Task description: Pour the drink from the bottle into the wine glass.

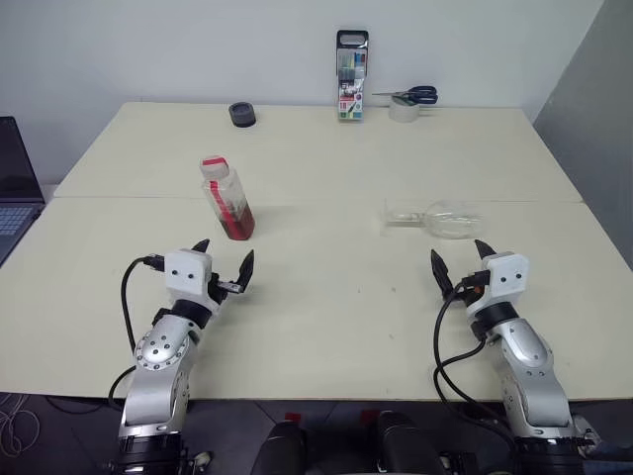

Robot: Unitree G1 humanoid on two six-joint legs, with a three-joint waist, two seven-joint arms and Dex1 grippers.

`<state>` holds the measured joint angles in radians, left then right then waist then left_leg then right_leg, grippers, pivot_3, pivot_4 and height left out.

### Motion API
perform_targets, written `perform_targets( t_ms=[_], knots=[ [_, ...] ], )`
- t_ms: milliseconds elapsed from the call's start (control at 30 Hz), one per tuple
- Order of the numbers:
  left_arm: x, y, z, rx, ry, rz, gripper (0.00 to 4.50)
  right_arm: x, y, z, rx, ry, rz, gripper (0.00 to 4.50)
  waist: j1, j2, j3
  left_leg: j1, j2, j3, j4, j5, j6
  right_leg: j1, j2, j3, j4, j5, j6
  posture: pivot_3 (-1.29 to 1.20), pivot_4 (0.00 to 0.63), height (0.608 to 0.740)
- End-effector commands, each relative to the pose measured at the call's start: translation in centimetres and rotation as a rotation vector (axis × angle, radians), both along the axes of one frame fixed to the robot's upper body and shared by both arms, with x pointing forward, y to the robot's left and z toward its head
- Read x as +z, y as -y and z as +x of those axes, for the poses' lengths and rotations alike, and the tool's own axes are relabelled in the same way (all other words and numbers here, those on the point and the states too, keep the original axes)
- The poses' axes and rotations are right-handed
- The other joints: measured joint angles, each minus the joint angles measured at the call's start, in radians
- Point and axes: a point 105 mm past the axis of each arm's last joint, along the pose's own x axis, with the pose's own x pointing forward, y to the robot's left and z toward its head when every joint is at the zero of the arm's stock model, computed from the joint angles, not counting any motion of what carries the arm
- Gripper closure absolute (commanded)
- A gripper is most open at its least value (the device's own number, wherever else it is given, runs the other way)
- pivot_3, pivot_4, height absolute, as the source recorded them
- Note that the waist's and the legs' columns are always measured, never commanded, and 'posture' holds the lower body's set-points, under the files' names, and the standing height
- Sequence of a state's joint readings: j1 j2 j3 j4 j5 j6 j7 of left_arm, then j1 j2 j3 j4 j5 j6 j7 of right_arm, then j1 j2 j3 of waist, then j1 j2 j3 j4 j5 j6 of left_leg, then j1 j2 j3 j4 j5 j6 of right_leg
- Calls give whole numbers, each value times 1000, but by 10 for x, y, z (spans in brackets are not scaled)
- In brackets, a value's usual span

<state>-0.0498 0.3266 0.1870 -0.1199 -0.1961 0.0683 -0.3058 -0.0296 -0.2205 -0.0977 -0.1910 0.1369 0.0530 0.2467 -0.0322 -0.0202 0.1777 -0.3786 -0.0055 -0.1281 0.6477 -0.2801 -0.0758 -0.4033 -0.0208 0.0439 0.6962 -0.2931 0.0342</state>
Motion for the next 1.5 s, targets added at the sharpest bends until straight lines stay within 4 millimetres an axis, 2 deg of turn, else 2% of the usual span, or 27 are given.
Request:
perform_targets(
  t_ms=[33, 500, 600, 767, 933, 1067, 1500],
  knots=[
    [23, 0, -2, 2, 92, -11, 23, 13, -1, 1, 9, 54, -6, 0, 0, 0, 0, 0, 0, 0, 0, 0, 0, 0, 0, 0, 0, 0, 0, 0, 150, 740],
    [24, -6, 3, 27, 83, -18, 23, 13, -8, -1, 47, 51, -21, 0, 0, 0, 0, 0, 0, 0, 0, 0, 0, 0, 0, 0, 0, 0, 0, 0, 150, 740],
    [22, -4, 8, 36, 70, -20, 23, 15, -23, -6, 159, 52, -76, 0, 0, 0, 0, 0, 0, 0, 0, 0, 0, 0, 0, 0, 0, 0, 0, 0, 150, 740],
    [20, 0, 16, 41, 36, -41, 23, 25, -57, -24, 442, -13, -64, 0, 0, 0, 0, 0, 0, 0, 0, 0, 0, 0, 0, 0, 0, 0, 0, 0, 150, 740],
    [19, -2, 26, 57, 2, -1, 23, 40, -76, -34, 615, -57, -88, 0, 0, 0, 0, 0, 0, -1, 1, 0, 0, 1, 0, -1, 0, 0, 0, 0, 150, 740],
    [17, -5, 37, 72, -22, 14, 23, 45, -77, -35, 652, -93, -73, 0, 0, 0, 0, 0, -1, -1, 1, 0, 0, 1, 0, -1, 0, 0, 0, 0, 150, 740],
    [29, -7, 55, 60, 0, -4, 23, 53, -92, -43, 758, -106, -108, 0, 1, -1, 0, -1, -1, -2, 2, 0, 0, 1, 0, -2, -1, 0, 0, 0, 150, 740]
  ],
)
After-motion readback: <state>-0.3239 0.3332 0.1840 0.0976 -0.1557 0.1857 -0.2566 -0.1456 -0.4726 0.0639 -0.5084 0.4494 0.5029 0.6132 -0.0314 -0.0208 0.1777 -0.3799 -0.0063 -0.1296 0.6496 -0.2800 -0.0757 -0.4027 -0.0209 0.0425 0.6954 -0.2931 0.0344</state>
